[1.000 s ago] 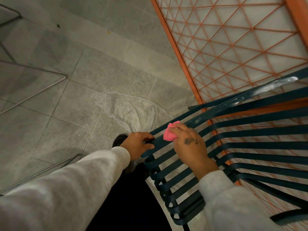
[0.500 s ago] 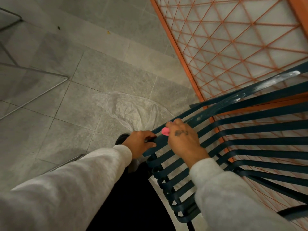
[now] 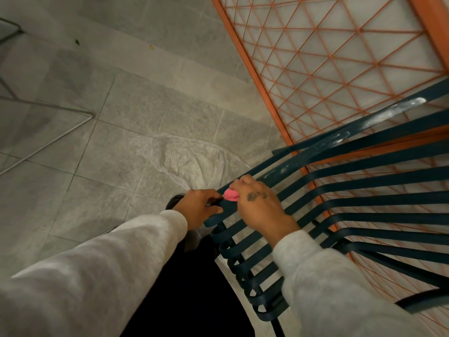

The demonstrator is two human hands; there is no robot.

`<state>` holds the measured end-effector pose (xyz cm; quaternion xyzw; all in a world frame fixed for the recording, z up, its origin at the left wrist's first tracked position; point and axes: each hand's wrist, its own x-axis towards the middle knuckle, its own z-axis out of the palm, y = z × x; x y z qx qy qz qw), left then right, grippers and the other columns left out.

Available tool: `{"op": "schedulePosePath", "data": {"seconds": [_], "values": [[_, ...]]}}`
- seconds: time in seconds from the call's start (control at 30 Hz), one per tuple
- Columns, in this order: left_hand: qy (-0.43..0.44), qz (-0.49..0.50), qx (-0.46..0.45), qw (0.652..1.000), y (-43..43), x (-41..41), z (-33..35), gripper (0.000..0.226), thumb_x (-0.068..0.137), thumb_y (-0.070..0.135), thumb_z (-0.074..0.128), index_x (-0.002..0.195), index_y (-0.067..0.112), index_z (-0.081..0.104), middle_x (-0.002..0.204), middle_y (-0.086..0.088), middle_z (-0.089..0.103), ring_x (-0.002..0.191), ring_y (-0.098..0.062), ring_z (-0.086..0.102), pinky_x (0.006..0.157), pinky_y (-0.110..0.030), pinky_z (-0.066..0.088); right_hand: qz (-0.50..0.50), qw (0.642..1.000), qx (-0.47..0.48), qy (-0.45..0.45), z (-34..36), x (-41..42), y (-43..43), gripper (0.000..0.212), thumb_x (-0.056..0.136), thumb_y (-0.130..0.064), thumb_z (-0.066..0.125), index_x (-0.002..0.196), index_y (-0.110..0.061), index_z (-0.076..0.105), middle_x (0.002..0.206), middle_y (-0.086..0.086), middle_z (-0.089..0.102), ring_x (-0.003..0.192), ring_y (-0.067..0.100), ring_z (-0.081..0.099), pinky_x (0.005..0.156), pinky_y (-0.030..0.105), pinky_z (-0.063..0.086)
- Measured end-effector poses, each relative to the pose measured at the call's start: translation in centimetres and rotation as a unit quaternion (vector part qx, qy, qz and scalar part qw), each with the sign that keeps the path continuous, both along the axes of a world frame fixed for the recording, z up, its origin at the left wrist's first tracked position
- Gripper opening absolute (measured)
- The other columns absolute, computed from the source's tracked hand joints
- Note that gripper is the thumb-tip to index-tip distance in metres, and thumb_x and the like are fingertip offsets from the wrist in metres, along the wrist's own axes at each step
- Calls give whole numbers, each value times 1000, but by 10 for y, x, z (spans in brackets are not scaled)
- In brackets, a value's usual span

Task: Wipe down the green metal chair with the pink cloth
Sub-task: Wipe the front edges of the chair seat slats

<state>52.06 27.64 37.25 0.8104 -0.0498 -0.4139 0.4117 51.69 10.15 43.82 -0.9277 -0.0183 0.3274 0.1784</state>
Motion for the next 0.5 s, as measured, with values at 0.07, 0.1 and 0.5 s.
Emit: {"op": "schedulePosePath", "data": {"seconds": [0.07,0.1,0.5], "values": [[-2,-3,0,1000,-1,-1,1,25,85,25,71,109,20,69,97,0,72,91,-16,67,87,-31,54,31,998,51,-10,1,-17,9,45,81,4,54,113,-24,67,119,0,53,109,21,50,94,27,41],[-3,-2,-3,1000,-1,-2,2,24,85,25,71,109,19,69,97,0,72,91,-16,67,87,-31,54,41,997,69,-15,0,-25,9,50,78,6,54,114,-27,66,123,-2,53,109,22,52,95,31,44],[-22,-7,11,1000,-1,1,4,24,84,20,72,107,16,71,94,-1,73,86,-16,67,81,-26,51,-21,995,53,-81,-8,-39,3,61,80,11,57,128,-25,63,145,-3,51,110,24,58,101,36,47]]}}
